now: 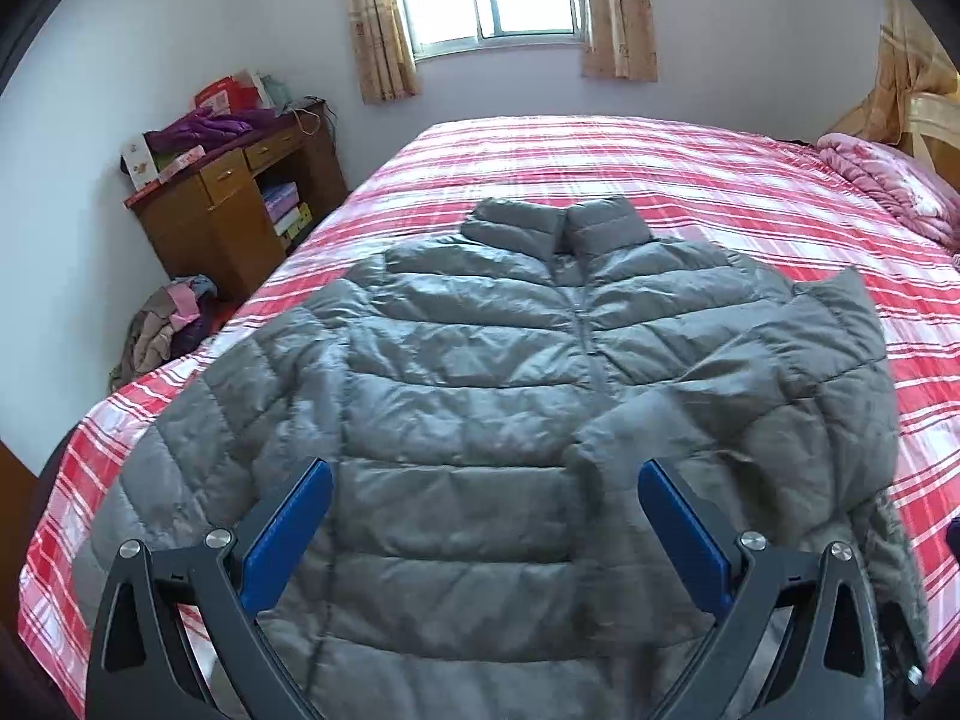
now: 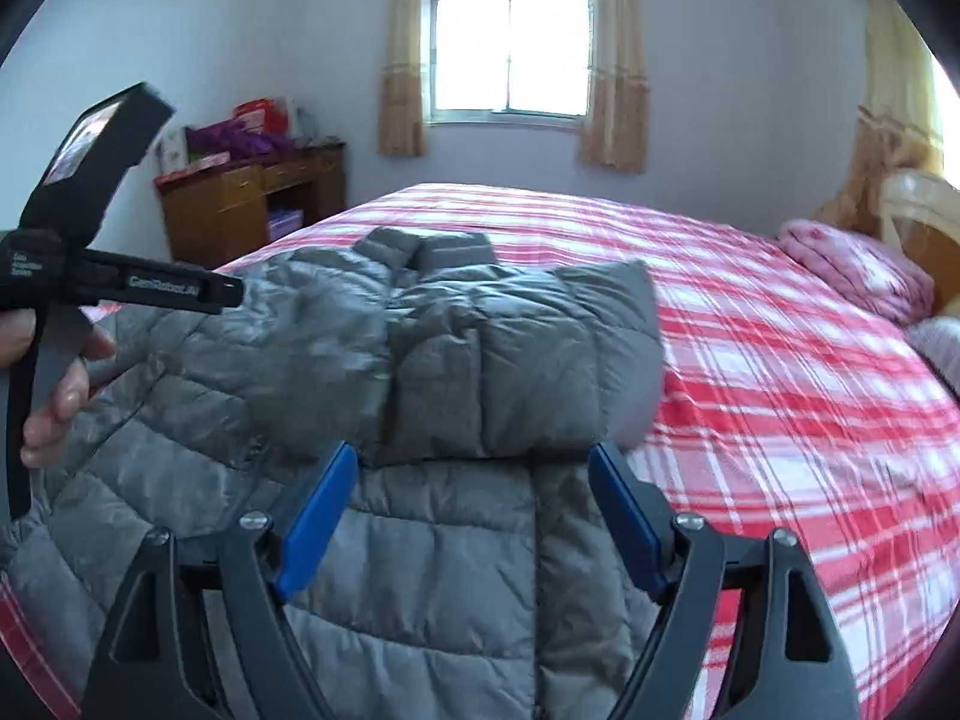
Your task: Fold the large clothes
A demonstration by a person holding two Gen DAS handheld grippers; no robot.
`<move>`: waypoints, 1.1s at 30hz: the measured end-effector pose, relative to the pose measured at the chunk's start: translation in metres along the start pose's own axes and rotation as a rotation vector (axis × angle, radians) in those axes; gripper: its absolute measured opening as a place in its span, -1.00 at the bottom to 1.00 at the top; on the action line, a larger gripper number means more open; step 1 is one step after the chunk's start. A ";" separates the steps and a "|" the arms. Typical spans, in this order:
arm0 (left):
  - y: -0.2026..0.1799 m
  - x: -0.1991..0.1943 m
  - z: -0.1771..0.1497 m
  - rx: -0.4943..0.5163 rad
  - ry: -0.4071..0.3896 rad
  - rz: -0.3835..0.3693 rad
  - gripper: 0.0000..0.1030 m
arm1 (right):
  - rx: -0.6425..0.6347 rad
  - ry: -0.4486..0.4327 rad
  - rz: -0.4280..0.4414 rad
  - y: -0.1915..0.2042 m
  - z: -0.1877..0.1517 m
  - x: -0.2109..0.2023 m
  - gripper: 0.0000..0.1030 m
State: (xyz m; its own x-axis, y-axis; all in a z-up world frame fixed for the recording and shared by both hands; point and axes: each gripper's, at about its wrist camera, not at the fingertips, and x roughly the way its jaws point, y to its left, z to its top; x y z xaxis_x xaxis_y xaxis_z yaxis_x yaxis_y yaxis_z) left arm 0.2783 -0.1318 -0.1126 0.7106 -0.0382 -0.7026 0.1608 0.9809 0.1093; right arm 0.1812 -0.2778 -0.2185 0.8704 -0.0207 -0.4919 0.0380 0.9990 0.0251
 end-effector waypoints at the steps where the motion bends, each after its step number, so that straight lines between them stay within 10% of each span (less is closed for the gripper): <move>1: -0.007 0.003 0.000 0.009 0.004 -0.011 0.98 | 0.011 0.009 -0.028 -0.004 -0.002 0.004 0.60; 7: -0.035 0.058 -0.005 0.043 0.129 -0.052 0.95 | 0.051 0.099 -0.106 -0.023 -0.016 0.032 0.60; 10: -0.040 0.076 -0.009 0.047 0.173 -0.137 -0.55 | 0.064 0.126 -0.105 -0.027 -0.026 0.040 0.70; 14: -0.037 0.059 -0.008 0.064 0.094 -0.165 -0.84 | 0.139 0.166 -0.104 -0.044 -0.034 0.046 0.72; 25: 0.025 0.043 -0.010 0.142 -0.006 0.034 -0.82 | 0.213 0.201 -0.098 -0.055 -0.040 0.050 0.79; 29: 0.026 0.060 -0.010 0.152 0.046 0.143 0.05 | 0.219 0.234 -0.090 -0.057 -0.039 0.055 0.70; 33: 0.054 0.035 0.004 0.021 -0.084 0.273 0.65 | 0.267 0.241 -0.048 -0.074 -0.027 0.037 0.32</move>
State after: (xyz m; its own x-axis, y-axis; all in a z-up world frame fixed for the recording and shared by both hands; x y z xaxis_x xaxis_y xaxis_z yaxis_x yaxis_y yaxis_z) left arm 0.3149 -0.0807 -0.1283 0.7834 0.2107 -0.5847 -0.0312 0.9529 0.3016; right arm 0.1974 -0.3511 -0.2616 0.7249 -0.0258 -0.6884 0.2307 0.9507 0.2073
